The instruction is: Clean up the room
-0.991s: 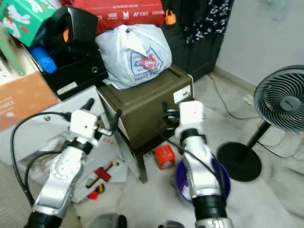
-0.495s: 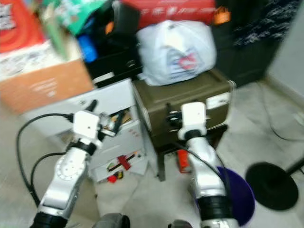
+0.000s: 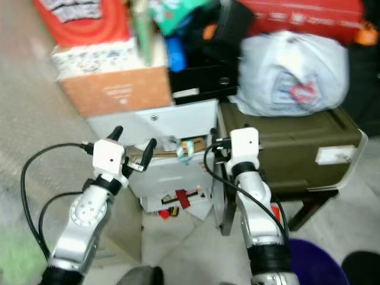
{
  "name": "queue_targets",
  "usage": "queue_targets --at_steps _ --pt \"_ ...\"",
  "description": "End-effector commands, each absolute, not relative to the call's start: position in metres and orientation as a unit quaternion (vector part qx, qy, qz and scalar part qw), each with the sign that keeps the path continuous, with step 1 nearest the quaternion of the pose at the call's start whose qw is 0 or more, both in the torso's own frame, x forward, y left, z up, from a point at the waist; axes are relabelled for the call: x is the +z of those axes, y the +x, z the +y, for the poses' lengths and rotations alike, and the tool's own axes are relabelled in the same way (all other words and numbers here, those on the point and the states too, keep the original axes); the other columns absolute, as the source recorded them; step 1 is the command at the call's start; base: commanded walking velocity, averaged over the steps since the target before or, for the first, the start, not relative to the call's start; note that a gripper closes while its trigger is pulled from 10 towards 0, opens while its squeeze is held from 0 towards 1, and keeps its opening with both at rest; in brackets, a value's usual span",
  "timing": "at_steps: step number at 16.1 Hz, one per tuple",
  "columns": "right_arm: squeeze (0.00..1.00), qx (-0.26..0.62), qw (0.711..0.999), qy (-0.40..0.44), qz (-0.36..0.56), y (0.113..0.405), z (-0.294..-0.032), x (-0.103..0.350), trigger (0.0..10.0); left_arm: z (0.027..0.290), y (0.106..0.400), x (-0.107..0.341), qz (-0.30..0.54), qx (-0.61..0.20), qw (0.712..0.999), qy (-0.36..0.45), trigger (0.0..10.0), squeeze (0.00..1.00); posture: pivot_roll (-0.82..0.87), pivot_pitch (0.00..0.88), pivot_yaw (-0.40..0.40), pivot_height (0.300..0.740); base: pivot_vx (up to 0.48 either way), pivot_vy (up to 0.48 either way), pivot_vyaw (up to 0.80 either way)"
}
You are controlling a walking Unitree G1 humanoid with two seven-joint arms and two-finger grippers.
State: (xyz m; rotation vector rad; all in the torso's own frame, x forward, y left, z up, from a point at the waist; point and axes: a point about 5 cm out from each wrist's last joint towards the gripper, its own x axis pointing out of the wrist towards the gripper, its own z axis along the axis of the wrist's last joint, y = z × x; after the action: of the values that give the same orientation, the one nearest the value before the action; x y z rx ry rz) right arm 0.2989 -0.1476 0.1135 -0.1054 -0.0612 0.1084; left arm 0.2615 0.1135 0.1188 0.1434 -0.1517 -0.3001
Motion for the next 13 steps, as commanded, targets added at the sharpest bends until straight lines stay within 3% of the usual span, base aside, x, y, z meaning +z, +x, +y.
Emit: queue_targets --at_steps 1,7,12,13 --pt "0.00 0.060 0.997 -0.049 -0.029 0.299 -0.144 0.113 10.0 0.118 0.262 0.118 -0.071 -0.146 0.984 0.079 10.0 0.00 -0.06 0.015 0.050 0.740 0.000 0.000 0.48" --pt "0.00 0.059 0.997 -0.048 -0.028 0.303 -0.145 0.113 10.0 0.119 0.262 0.117 -0.069 -0.149 0.983 0.087 10.0 0.00 -0.06 0.000 0.041 0.740 0.000 0.000 0.09" --pt "0.00 0.035 0.998 -0.043 0.002 0.292 -0.160 0.102 10.0 0.137 0.251 0.108 -0.050 -0.131 0.985 0.102 10.0 0.00 -0.06 0.000 0.037 0.740 0.000 0.000 0.00" --pt "0.00 0.026 0.998 -0.056 -0.012 0.292 -0.162 0.107 10.0 0.136 0.252 0.112 -0.058 -0.130 0.985 0.102 10.0 0.00 -0.06 0.000 0.038 0.740 0.000 0.000 0.77"
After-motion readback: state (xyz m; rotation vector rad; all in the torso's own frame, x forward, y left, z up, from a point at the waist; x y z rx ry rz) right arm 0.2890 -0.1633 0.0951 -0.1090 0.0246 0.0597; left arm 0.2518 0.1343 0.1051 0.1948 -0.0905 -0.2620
